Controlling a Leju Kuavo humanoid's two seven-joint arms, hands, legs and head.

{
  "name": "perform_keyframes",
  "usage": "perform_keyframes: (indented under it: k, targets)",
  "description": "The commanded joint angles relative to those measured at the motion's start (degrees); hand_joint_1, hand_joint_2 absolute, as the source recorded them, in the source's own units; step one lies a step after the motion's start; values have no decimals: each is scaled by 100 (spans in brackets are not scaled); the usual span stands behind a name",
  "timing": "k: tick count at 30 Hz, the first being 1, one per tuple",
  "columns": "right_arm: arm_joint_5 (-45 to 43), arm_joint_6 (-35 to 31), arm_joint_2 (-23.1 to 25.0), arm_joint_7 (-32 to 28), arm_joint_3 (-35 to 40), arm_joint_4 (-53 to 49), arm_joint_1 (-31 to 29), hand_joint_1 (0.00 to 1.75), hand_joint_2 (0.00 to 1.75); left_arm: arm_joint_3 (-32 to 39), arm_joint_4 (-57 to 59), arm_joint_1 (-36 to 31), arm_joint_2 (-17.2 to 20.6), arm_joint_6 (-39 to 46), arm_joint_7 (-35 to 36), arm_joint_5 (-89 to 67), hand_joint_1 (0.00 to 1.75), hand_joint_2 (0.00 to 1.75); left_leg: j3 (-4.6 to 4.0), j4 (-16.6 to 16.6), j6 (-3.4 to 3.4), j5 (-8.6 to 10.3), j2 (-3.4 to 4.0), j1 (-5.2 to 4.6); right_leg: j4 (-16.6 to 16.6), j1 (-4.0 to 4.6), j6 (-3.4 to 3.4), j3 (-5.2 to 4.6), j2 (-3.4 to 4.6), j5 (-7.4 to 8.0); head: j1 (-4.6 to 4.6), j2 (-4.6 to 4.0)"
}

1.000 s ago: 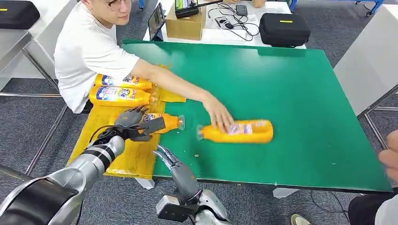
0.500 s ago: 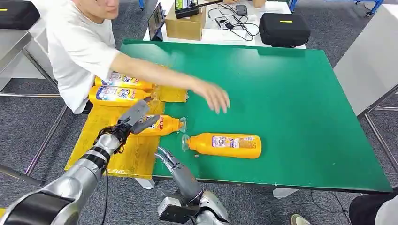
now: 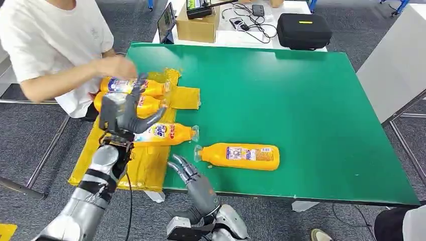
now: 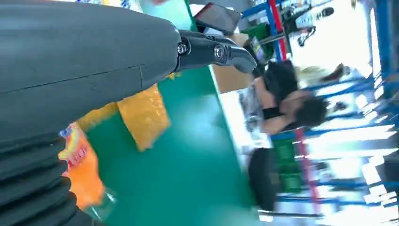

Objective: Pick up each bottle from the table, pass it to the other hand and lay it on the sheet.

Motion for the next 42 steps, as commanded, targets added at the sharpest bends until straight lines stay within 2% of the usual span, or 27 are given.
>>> perform_keyframes:
  k: [1, 3, 4, 8, 10, 11, 12, 14, 20, 21, 26, 29, 30, 34, 38, 42]
  targets:
    - [1010, -6, -944, 1365, -868, -1219, 311, 0, 175, 359, -2088, 2111, -505, 167, 44, 573, 0, 175, 18, -10, 1, -7, 5, -4, -12, -2, -3, 18, 4, -5, 2, 0]
    - [1371, -33, -1107, 1653, -1272, -1192, 354, 0, 175, 277, -2139, 2533, -572, 476, -110, 163, 0, 175, 24, -14, 3, -11, 7, -9, -18, -6, -1, 23, 6, -5, 0, 0]
    - [1388, 30, -1133, 1610, -1403, -1207, 379, 0, 175, 259, -2109, 2587, -573, 507, -156, 123, 0, 175, 43, -16, 4, -22, 11, -8, -25, -4, -4, 44, 7, -12, 2, 0]
    - [1456, 96, -1065, 1522, -1498, -1190, 407, 0, 175, 282, -2073, 2487, -561, 511, -150, 112, 0, 175, 13, -1, 1, -21, -10, -4, -14, 0, -6, 20, -12, -11, 2, 0]
    - [1974, -43, -1126, 2063, -1708, -1191, 445, 0, 175, 298, -2024, 2597, -532, 352, 239, 141, 0, 175, 13, 2, -3, -23, -7, 1, -12, 4, -12, 19, -9, -12, 2, 0]
    - [2065, 42, -1187, 2272, -1868, -1197, 473, 0, 175, 320, -2028, 2706, -525, 232, 256, 168, 0, 175, 11, -4, -2, -19, -5, -4, -15, 0, -9, 16, -6, -9, 0, 0]
    - [1867, 377, -1248, 2300, -2067, -1242, 499, 0, 175, 292, -2110, 2837, -501, 201, 70, -91, 0, 175, 22, -7, -4, -22, -3, -3, -16, 1, -14, 26, -8, -12, 0, 0]
    - [1800, 647, -1323, 2268, -2238, -1145, 446, 0, 175, 235, -2265, 2942, -525, 175, -26, -249, 0, 175, 18, -7, 0, -19, -7, -6, -16, -2, -7, 22, -8, -10, -2, 0]
    - [1767, 777, -1304, 2277, -2363, -912, 323, 0, 175, 146, -2366, 2926, -531, 216, -8, -404, 0, 175, 14, -1, 1, -20, -4, -3, -15, 2, -5, 19, -6, -9, 0, 0]
    - [1751, 991, -1224, 2288, -2435, -588, 88, 0, 175, 64, -2390, 2825, -608, 368, -17, -550, 0, 175, 16, -1, 2, -21, -5, -1, -14, 3, -5, 21, -8, -10, -2, 0]
    - [1776, 999, -1186, 2320, -2424, -537, 51, 0, 175, 49, -2387, 2825, -611, 270, -22, -409, 0, 175, 19, -2, -1, -18, -8, -1, -13, 3, -9, 26, -10, -10, 0, 0]
    - [2033, 1014, -1128, 2542, -2374, -182, -307, 0, 175, -126, -2505, 2804, -597, 206, -47, -355, 0, 175, 14, -1, 0, -18, 1, -2, -10, 2, -8, 18, 0, -6, -2, 0]
    - [2268, 1070, -1147, 2846, -2326, -54, -453, 0, 175, -163, -2566, 2825, -587, 253, -40, -425, 0, 175, 9, 0, 1, -16, 3, -1, -11, 3, -7, 13, 2, -4, -2, 0]
    - [2499, 1122, -1240, 3244, -2442, 69, -687, 0, 175, -128, -2595, 2859, -562, 289, -2, -474, 0, 175, 18, 0, 1, -18, 5, -2, -10, 2, -8, 21, 2, -6, -2, 0]
    - [2677, 1211, -1268, 3349, -2572, 396, -993, 0, 175, -130, -2489, 2742, -545, 267, 51, -539, 0, 175, 9, -3, 5, -10, -3, -4, -12, -1, -3, 14, -2, -2, 0, 0]
    - [2685, 1217, -1256, 3338, -2595, 444, -1036, 0, 175, -135, -2487, 2722, -550, 265, 53, -543, 0, 175, 9, -1, 4, -11, -5, -4, -10, 0, -3, 14, -6, -3, 0, 0]
